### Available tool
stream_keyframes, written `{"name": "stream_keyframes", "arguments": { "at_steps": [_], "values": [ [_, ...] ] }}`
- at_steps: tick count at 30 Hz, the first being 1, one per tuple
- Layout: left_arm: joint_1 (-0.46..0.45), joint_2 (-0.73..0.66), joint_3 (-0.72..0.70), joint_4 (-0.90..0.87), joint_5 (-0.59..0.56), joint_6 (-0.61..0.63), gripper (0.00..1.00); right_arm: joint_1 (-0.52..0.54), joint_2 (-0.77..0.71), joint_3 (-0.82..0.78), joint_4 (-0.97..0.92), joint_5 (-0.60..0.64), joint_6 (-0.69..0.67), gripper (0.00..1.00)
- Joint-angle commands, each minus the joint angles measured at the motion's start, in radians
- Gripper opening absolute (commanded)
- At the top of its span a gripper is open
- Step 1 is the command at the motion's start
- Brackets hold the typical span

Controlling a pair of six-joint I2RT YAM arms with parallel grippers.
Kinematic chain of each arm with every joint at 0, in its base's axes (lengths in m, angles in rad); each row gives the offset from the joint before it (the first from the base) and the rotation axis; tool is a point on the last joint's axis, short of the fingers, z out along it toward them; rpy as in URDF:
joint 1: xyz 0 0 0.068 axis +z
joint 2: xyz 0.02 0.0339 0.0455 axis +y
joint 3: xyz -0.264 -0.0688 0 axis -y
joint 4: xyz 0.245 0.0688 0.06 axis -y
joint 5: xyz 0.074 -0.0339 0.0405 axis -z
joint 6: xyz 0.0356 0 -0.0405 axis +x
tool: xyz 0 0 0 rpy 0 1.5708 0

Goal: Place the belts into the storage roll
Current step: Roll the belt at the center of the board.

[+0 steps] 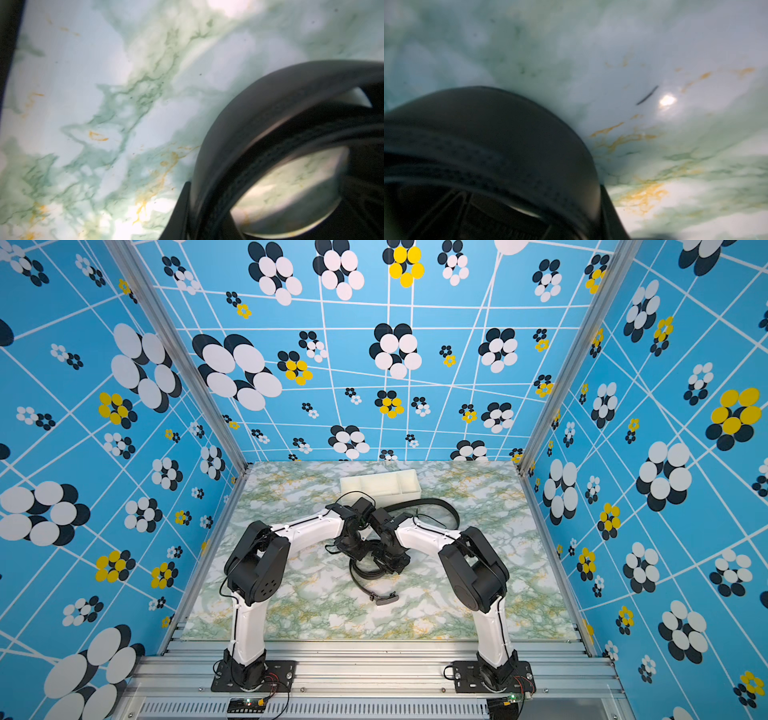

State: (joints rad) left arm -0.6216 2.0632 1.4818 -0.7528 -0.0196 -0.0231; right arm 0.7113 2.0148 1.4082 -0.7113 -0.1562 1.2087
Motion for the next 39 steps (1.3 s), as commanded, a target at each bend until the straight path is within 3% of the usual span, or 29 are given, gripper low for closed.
{"name": "stream_keyframes", "arguments": {
  "at_steps": [1, 8, 13, 17, 20, 26, 29, 35, 37, 39],
  "values": [
    [-0.017, -0.004, -0.039, -0.058, -0.099, 0.017, 0.07, 0.02, -0.042, -0.047, 0.081, -0.001, -0.077, 0.42],
    [-0.018, -0.005, -0.04, -0.051, -0.104, 0.023, 0.06, 0.028, -0.229, -0.065, 0.056, 0.097, -0.318, 0.64],
    [-0.018, -0.009, -0.048, -0.049, -0.114, 0.04, 0.06, 0.101, -0.28, -0.01, 0.026, 0.072, -0.778, 0.65],
    [-0.018, -0.009, -0.051, -0.046, -0.109, 0.043, 0.06, 0.181, -0.378, -0.145, 0.148, 0.081, -1.157, 0.65],
    [-0.018, -0.013, -0.055, -0.046, -0.106, 0.045, 0.06, 0.194, -0.4, -0.201, 0.182, 0.071, -1.326, 0.64],
    [-0.017, -0.024, -0.077, -0.038, -0.096, 0.046, 0.06, 0.219, -0.446, -0.33, 0.376, 0.11, -1.523, 0.62],
    [-0.011, -0.041, -0.104, -0.017, -0.062, 0.045, 0.06, 0.22, -0.475, -0.393, 0.465, 0.14, -1.541, 0.62],
    [0.005, -0.051, -0.13, -0.006, -0.007, 0.055, 0.06, 0.182, -0.637, -0.611, 0.693, 0.282, -1.344, 0.61],
    [0.006, -0.052, -0.136, -0.008, -0.008, 0.063, 0.05, 0.172, -0.674, -0.627, 0.679, 0.243, -1.354, 0.61],
    [0.006, -0.053, -0.14, -0.014, -0.028, 0.081, 0.05, 0.183, -0.683, -0.598, 0.588, 0.122, -1.458, 0.59]
  ]
}}
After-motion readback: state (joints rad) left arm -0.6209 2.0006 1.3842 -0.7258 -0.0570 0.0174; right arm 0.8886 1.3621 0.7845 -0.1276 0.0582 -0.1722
